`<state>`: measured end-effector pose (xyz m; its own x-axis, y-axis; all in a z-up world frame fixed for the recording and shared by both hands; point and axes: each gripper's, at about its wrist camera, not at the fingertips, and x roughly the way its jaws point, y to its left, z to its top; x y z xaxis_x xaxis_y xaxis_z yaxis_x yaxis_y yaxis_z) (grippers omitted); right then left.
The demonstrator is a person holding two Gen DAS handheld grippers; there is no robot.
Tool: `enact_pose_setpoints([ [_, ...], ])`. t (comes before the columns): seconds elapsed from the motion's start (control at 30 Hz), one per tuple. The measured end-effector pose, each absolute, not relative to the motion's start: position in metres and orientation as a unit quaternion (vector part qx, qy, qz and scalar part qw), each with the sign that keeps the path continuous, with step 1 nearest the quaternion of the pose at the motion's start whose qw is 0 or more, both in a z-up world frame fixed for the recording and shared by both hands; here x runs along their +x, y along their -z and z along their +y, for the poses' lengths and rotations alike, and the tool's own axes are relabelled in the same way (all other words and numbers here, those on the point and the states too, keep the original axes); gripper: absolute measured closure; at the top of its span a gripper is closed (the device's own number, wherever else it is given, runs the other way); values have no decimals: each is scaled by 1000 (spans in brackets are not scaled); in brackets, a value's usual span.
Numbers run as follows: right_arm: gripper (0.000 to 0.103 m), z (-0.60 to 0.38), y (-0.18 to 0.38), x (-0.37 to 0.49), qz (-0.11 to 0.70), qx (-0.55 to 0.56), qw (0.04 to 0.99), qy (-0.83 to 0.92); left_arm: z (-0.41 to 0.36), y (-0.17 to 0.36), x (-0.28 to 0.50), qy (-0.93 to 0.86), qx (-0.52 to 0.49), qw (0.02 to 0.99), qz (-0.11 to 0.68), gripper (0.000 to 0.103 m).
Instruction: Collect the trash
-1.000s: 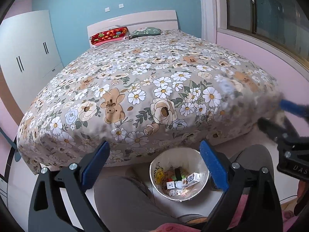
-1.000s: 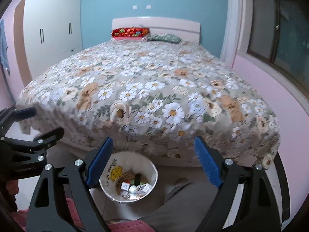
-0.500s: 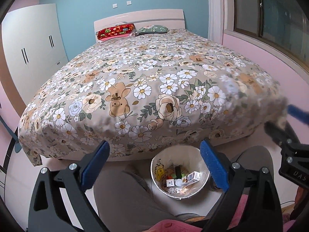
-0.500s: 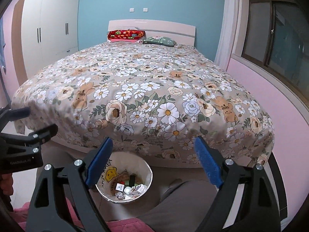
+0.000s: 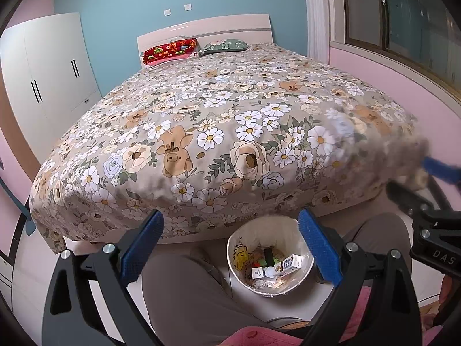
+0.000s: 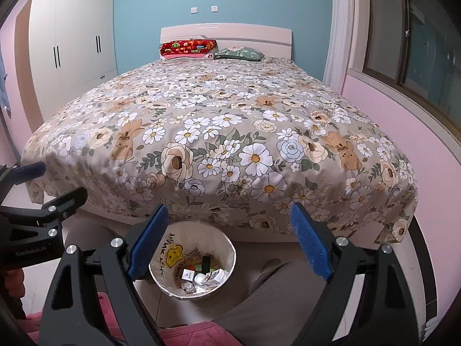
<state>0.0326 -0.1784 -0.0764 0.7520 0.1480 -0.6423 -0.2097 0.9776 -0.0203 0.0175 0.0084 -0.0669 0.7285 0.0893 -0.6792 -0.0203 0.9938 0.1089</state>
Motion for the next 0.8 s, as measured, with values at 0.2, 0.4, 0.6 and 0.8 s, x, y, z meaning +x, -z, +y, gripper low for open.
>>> enact_pose_setpoints([
  [0.2, 18, -178, 77, 33, 341, -46, 934, -96, 8, 66, 19, -27, 48, 928, 368, 7],
  [0.4, 18, -178, 77, 33, 341, -46, 934, -96, 8, 65, 20, -26, 46, 929, 367, 7],
  [0.6, 18, -177, 77, 33, 340, -46, 934, -95, 8, 64, 20, -25, 43, 928, 369, 7],
  [0.8, 18, -177, 77, 33, 340, -49, 934, -97, 7, 64, 20, -25, 44, 929, 367, 7],
])
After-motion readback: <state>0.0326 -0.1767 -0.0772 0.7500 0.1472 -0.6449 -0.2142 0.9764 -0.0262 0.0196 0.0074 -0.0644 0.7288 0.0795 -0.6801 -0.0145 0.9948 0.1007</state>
